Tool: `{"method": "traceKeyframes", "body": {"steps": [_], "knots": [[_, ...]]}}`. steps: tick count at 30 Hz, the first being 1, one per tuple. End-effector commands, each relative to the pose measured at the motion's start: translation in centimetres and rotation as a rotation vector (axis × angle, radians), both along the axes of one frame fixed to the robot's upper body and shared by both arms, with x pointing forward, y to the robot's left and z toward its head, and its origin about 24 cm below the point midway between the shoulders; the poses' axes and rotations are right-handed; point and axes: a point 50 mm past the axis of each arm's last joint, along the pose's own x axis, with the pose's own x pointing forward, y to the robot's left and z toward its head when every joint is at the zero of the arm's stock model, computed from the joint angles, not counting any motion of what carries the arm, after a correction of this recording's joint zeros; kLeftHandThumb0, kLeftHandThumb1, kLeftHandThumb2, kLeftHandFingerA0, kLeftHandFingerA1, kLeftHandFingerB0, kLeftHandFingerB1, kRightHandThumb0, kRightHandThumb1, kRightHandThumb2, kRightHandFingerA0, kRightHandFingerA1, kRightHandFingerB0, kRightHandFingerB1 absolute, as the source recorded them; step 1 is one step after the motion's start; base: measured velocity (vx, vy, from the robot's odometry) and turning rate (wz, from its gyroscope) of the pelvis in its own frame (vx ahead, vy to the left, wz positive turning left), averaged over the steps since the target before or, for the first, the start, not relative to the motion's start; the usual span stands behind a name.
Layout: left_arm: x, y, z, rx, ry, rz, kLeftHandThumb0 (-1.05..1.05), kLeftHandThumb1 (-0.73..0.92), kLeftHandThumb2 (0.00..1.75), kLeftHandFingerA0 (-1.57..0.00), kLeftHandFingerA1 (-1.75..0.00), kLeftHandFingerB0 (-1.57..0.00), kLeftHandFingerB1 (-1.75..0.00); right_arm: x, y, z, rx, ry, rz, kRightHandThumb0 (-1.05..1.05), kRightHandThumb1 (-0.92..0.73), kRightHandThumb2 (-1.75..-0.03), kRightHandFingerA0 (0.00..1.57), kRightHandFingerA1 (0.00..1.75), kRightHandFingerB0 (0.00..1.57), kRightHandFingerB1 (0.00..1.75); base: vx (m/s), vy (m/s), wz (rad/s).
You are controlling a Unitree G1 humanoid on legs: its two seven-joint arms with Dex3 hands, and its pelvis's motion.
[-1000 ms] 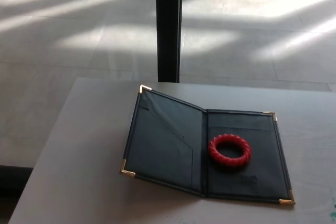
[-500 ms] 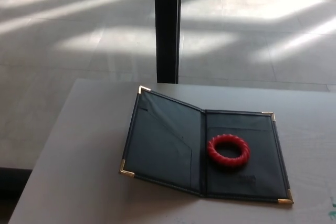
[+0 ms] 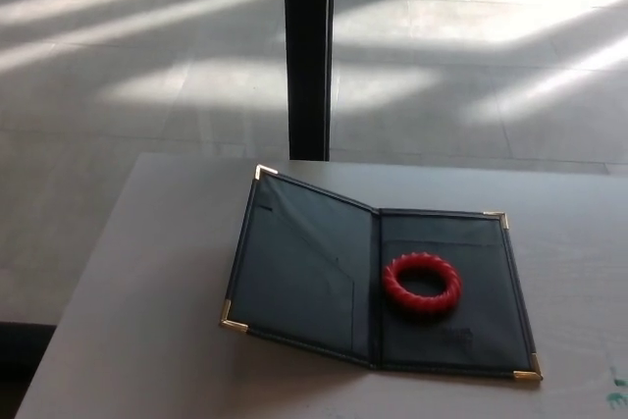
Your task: There is a diary kept infront of the robot and the robot uses its right hand to grab its cover and puses it to the left to open it.
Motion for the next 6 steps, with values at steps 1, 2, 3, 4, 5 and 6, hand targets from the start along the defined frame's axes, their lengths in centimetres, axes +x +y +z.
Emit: {"method": "traceKeyframes", "body": {"steps": [1,2,3,4,5,6], "knots": [[-0.88,0.74,0.27,0.018,-0.022,0.074,-1.05,0.64,1.48,-0.64,-1.46,-0.53,-1.32,-1.82,2.02,-3.0,0.0,0.034,-0.104,-0.76,-0.92,-0.76,0.29,1.03,0.23,0.78,0.0,0.0,0.0],[-0.87,0.69,0.21,0.015,-0.024,0.078,-1.05,0.64,1.48,-0.64,-1.46,-0.53,-1.32,-1.72,2.03,-2.98,-0.002,0.035,-0.101,-0.76,-0.92,-0.76,0.29,1.03,0.23,0.78,0.0,0.0,0.0],[-1.18,0.71,0.09,0.013,-0.017,0.091,-1.05,0.64,1.5,-0.59,-1.48,-0.5,-1.34,-1.82,2.06,-3.49,0.027,0.053,-0.136,-0.77,-0.92,-0.73,0.31,1.05,0.26,0.8,0.0,0.0,0.0],[-1.32,0.7,0.02,0.011,-0.015,0.094,-1.05,0.64,1.5,-0.59,-1.48,-0.5,-1.34,-1.84,2.06,-3.52,0.027,0.057,-0.139,-0.77,-0.92,-0.73,0.31,1.05,0.26,0.8,0.0,0.0,0.0],[-1.47,0.75,0.0,0.017,-0.009,0.094,-1.05,0.63,1.5,-0.61,-1.47,-0.49,-1.33,-1.83,2.09,-3.91,0.04,0.051,-0.139,-0.8,-0.8,-1.13,0.41,0.9,0.29,0.75,0.0,0.0,0.0],[-1.47,0.75,0.0,0.017,-0.009,0.094,-1.05,0.63,1.5,-0.61,-1.47,-0.49,-1.33,-1.83,2.09,-3.91,0.04,0.051,-0.139,-0.8,-0.8,-1.13,0.41,0.9,0.29,0.75,0.0,0.0,0.0]]}}
